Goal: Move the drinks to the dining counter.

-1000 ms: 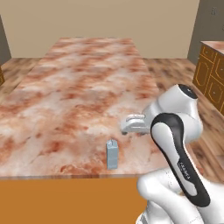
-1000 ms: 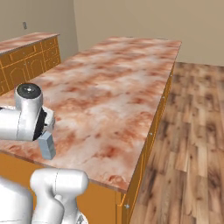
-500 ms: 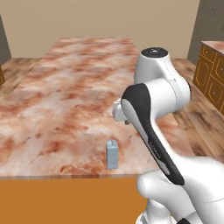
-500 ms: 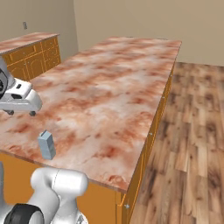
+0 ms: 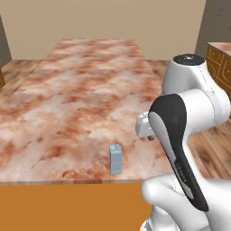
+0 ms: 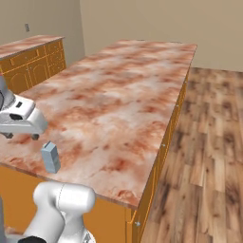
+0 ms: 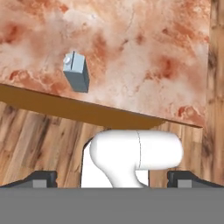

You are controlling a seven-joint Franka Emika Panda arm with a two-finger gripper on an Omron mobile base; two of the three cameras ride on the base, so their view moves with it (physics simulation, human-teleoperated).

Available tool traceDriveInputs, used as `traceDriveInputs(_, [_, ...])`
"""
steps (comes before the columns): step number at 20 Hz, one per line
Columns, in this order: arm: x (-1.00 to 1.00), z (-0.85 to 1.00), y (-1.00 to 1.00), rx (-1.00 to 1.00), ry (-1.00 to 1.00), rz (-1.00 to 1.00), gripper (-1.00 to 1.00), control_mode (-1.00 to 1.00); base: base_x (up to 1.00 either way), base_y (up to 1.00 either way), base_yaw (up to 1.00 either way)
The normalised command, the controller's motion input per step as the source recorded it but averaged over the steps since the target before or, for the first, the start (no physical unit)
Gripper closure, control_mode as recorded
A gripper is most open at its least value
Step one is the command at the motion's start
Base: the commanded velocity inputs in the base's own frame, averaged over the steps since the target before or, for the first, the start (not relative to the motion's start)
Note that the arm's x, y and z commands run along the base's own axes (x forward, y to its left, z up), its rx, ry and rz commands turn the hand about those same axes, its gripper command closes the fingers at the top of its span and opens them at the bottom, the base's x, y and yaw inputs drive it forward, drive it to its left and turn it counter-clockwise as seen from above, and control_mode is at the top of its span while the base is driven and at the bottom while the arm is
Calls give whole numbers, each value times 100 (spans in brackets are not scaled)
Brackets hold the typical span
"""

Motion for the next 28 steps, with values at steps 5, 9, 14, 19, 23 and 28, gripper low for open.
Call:
traceDriveInputs(5, [-33, 1, -36, 3, -5, 9, -100, -100, 0, 0, 0])
traceDriveInputs(9, [-22, 0, -35, 3, -3, 14, -100, -100, 0, 0, 0])
traceDriveInputs(14, [0, 0, 0, 0, 0, 0, -100, 100, 4, -61, -39])
traceDriveInputs(19, [0, 0, 0, 0, 0, 0, -100, 100, 4, -25, -92])
traceDriveInputs(23, [0, 0, 0, 0, 0, 0, -100, 100, 0, -5, -97])
traceDriveInputs(28, [0, 0, 0, 0, 0, 0, -100, 100, 0, 0, -100])
